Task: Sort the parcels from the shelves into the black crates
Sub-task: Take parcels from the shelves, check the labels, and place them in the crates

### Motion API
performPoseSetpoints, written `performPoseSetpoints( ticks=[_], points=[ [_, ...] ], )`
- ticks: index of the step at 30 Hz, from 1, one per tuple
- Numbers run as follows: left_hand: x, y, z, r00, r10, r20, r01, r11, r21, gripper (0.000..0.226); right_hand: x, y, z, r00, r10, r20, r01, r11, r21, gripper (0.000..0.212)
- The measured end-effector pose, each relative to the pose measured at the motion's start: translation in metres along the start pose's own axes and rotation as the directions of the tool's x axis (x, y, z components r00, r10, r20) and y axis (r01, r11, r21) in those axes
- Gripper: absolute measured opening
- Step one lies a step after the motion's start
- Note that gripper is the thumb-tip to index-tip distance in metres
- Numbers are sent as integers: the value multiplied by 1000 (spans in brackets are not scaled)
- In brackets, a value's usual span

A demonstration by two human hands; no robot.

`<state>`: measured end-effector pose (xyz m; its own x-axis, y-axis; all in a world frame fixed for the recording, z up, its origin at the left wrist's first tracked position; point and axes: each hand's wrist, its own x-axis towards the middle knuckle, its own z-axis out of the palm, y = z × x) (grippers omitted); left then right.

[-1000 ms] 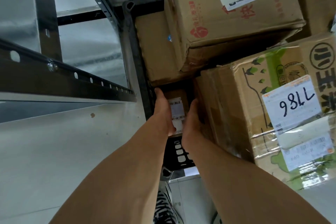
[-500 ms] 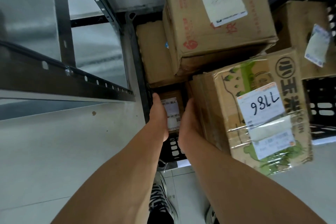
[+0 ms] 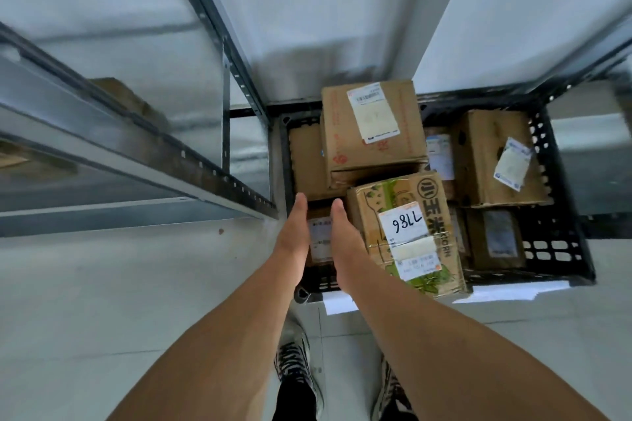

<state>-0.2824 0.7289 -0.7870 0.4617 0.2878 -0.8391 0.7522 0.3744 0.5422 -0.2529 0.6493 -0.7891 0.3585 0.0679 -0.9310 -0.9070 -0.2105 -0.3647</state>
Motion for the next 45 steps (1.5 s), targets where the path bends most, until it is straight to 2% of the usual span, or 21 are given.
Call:
performPoseSetpoints(
  ticks=[3,4,7,8,9,11,14,15,18,20,24,30,35,42,45],
  points=[
    [-50,22,0,998,69,3,-69,991,118,42,-49,-16,-13,991,-114,68,120,989,-92,64],
    [-65,28,1,996,90,-10,-88,986,140,45,-64,-19,-20,984,-157,82,166,979,-116,68],
    [-111,39,2,981,194,-20,-180,938,297,91,-111,-33,-46,953,-286,95,301,888,-347,55],
    [-122,41,3,970,241,-33,-213,906,365,94,-129,-37,-56,936,-334,113,348,828,-440,53],
    [-135,45,4,960,274,-52,-225,871,437,86,-146,-42,-66,915,-381,129,389,758,-523,51],
    [-170,59,8,929,364,-60,-267,774,574,68,-176,-52,-87,878,-447,173,438,602,-668,48],
    [-215,73,17,901,433,-6,-264,560,785,62,-222,-59,-118,829,-508,234,437,328,-838,47],
    [-228,76,22,894,448,15,-262,495,828,61,-234,-59,-130,817,-529,230,416,265,-870,48],
    [-270,80,43,866,492,89,-249,271,930,62,-270,-56,-166,783,-583,217,346,117,-931,51],
    [-294,83,60,853,495,164,-269,147,952,62,-297,-54,-192,755,-625,200,313,75,-947,55],
    [-345,85,95,825,468,317,-349,-19,937,63,-353,-43,-252,714,-691,114,221,68,-973,60],
    [-414,83,153,750,500,433,-401,-177,899,65,-418,-13,-335,654,-753,-68,117,189,-975,60],
    [-458,82,238,671,485,560,-515,-238,823,65,-457,7,-413,588,-787,-188,87,292,-952,59],
    [-497,65,390,593,428,682,-614,-307,727,65,-474,22,-561,570,-766,-298,40,388,-921,61],
    [-505,56,466,585,435,684,-620,-304,723,65,-474,20,-633,554,-759,-343,9,418,-909,57]
  ],
)
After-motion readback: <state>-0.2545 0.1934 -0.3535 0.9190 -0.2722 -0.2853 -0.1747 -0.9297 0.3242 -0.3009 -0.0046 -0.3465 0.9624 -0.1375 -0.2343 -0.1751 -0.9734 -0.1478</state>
